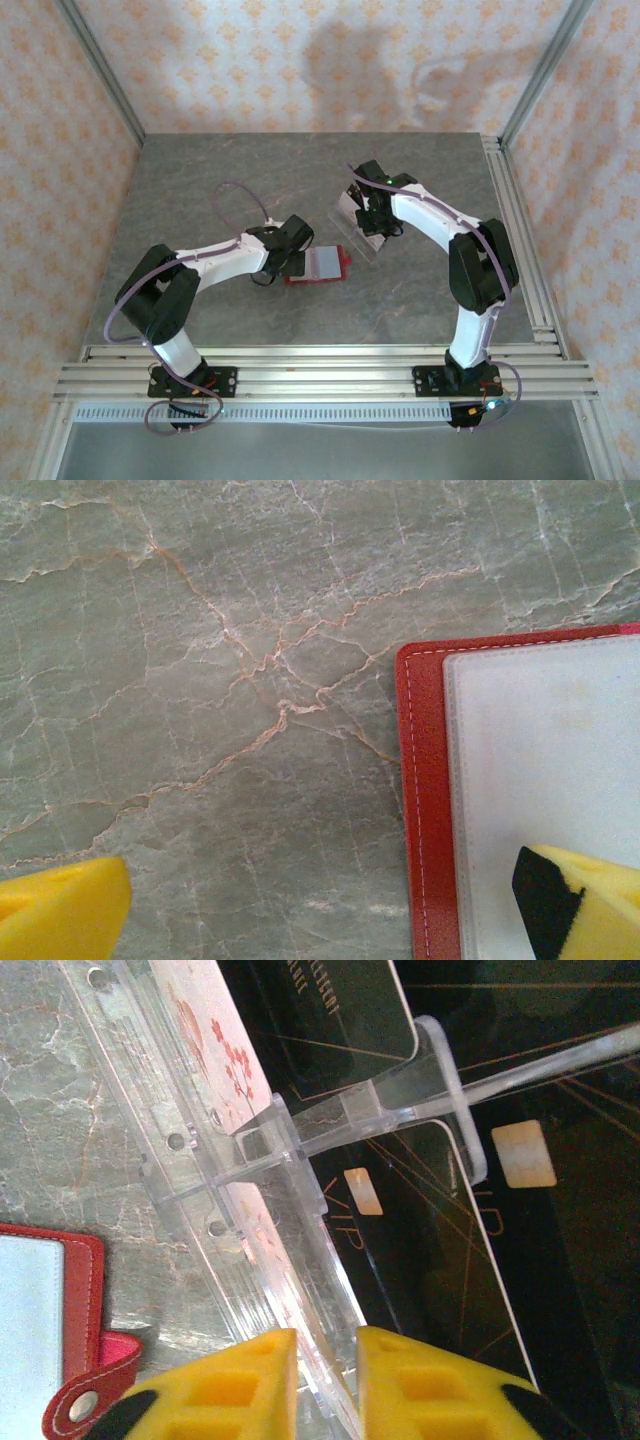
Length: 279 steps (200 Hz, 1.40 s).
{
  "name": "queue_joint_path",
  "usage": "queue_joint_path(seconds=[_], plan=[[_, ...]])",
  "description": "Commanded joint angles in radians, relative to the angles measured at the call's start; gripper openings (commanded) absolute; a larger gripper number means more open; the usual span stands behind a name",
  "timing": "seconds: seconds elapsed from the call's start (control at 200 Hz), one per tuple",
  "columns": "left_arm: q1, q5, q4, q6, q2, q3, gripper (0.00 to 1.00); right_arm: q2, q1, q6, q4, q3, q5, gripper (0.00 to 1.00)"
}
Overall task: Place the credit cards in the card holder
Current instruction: Pick up the credit card from the storage box.
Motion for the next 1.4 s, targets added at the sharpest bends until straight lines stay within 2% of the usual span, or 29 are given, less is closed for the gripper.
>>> queue_joint_path(seconds=[0.0, 0.3, 0.455, 1.071, 1.236, 1.391], plan=[[0.001, -0.048, -0.022, 0.005, -0.002, 0.016, 1.00, -0.002, -0.011, -0.007, -0.035, -0.002, -0.010, 0.17], [0.001, -0.051, -0.025, 0.005, -0.004, 0.015, 1.00, 0.006, -0.018, -0.006, -0.026, -0.011, -0.038, 0.08], [0.001, -0.050, -0.025, 0.005, -0.005, 0.016, 1.00, 0.011, -0.024, -0.009, -0.031, -0.008, -0.064, 0.00], [0.013, -0.062, -0.070, 0.022, -0.048, 0.061, 1.00, -0.108, -0.036, -0.009, -0.125, 0.132, -0.216, 0.00], [0.029, -0.058, -0.074, 0.041, -0.066, 0.065, 1.00, -0.185, -0.037, 0.066, -0.059, 0.088, -0.321, 0.00], [0.030, -0.036, -0.039, 0.054, -0.067, 0.051, 1.00, -0.268, -0.035, 0.235, 0.171, -0.077, -0.487, 0.00]])
